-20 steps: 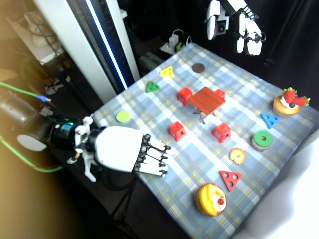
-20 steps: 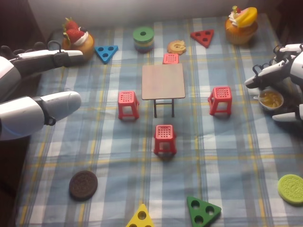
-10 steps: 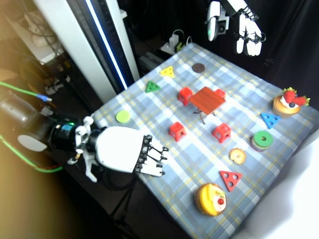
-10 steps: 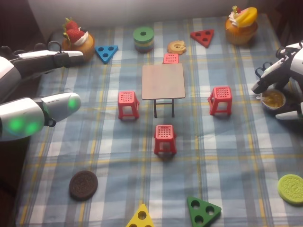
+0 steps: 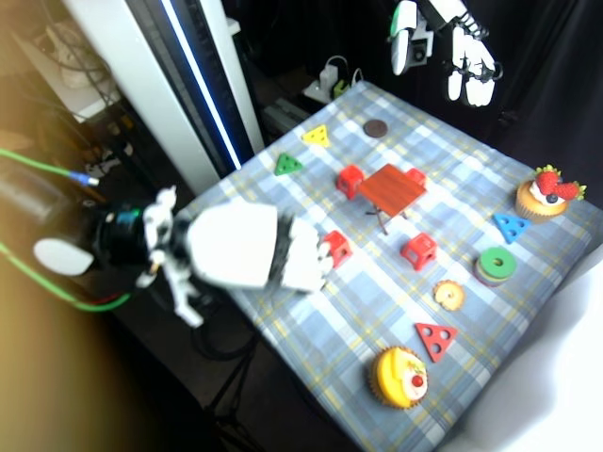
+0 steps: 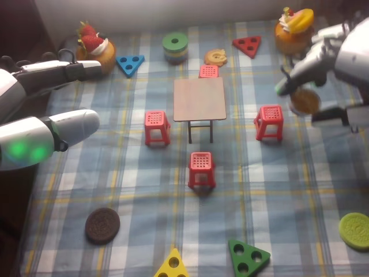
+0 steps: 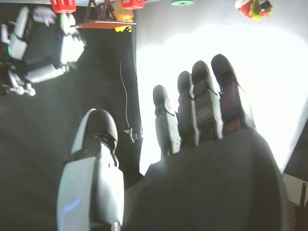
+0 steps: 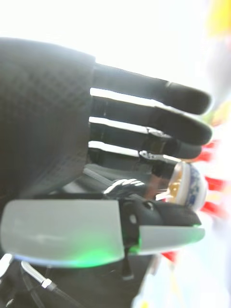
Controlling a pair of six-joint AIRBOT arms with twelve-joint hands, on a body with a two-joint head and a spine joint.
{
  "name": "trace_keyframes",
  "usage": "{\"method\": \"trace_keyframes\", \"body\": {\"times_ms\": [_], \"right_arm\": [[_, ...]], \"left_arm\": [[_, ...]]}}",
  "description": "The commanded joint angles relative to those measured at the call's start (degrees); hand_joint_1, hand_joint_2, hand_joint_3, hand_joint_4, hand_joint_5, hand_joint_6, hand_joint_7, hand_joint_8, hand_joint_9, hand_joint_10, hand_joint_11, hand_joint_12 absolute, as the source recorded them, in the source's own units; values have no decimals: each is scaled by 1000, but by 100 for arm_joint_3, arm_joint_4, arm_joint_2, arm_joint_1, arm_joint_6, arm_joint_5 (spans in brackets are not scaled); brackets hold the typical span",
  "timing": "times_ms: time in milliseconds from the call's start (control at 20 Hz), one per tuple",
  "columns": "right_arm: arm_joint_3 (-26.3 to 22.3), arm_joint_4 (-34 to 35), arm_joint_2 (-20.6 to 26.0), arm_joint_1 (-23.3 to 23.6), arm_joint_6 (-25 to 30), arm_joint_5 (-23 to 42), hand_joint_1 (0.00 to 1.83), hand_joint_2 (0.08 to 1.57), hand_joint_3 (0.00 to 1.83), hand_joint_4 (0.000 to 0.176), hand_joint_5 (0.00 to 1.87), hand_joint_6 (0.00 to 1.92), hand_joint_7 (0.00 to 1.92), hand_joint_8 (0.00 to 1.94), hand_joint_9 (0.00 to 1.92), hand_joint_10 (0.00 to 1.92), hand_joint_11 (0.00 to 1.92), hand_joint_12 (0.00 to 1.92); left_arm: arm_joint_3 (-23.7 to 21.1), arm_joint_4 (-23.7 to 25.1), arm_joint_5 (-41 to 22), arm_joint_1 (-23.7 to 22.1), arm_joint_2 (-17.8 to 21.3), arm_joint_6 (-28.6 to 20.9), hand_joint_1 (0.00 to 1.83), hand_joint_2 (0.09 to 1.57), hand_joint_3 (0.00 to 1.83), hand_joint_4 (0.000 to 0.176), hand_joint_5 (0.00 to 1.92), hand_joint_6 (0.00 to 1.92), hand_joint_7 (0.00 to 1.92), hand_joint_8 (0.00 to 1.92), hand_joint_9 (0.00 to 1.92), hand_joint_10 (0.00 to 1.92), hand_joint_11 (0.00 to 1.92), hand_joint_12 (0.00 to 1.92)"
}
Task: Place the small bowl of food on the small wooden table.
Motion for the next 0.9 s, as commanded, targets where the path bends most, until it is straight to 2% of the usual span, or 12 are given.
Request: {"method": "trace_keyframes", "body": {"times_ms": [0,50,150,250,350,400,450,550,650,700,750,850], "right_arm": [[24,96,4,130,4,623,1258,1132,0,0,1044,640,910,1351,825,1216,709,1477],[50,20,-46,284,4,621,1258,1131,0,0,1048,659,903,1350,808,1242,731,1449],[144,-192,-233,620,5,498,1265,1081,0,0,1081,643,1066,1060,959,1048,845,1398],[231,-392,-417,860,5,314,1276,1081,0,0,1151,473,1020,1184,893,1257,774,1579],[301,-530,-567,1016,20,232,1275,1051,0,0,1213,413,1084,1035,886,1167,719,1555],[328,-619,-635,1107,40,184,1278,1050,1,0,1292,287,1034,1101,824,1355,647,1747],[346,-724,-702,1213,45,117,1221,1011,0,0,1275,436,902,1392,798,1734,754,1886],[387,-873,-821,1381,45,-16,1206,1010,0,0,1241,519,803,1507,691,1856,700,1914],[439,-906,-926,1465,47,-34,1262,1058,1,0,1318,283,960,1161,645,1269,377,1768],[455,-919,-960,1495,50,-40,1264,1055,0,0,1237,613,1014,870,673,926,294,1600],[476,-930,-1009,1531,51,-54,1247,1059,0,0,1145,766,1078,780,866,776,506,1481],[532,-943,-1110,1580,73,-78,1249,1053,0,0,1141,641,1112,869,990,834,720,1454]], "left_arm": [[48,54,-693,-59,-7,-31,513,1175,2,126,459,3,339,5,318,4,63,588],[58,43,-690,-61,-10,-31,557,1168,0,116,471,6,336,3,315,2,56,589],[82,23,-646,-63,-16,-31,538,1176,2,121,469,4,306,1,299,2,62,593],[96,23,-611,-64,-23,-31,541,1182,3,124,459,0,323,6,307,4,61,587],[110,23,-584,-67,-28,-31,591,1173,0,119,465,2,324,3,310,4,72,603],[118,23,-567,-71,-31,-31,614,1164,0,121,468,3,314,0,309,2,64,604],[126,23,-548,-74,-35,-31,600,1171,0,126,457,0,295,0,295,0,48,601],[145,23,-496,-80,-51,-31,563,1183,5,137,426,1,283,0,288,0,45,603],[176,24,-424,-120,-88,-31,582,1179,1,126,441,8,285,1,289,1,61,617],[187,27,-409,-136,-98,-31,548,1186,4,118,462,13,295,4,291,1,53,614],[195,30,-394,-146,-102,-30,539,1186,3,111,474,16,306,8,305,7,54,617],[203,30,-376,-151,-102,-30,551,1189,0,109,464,0,318,0,314,0,35,712]]}}
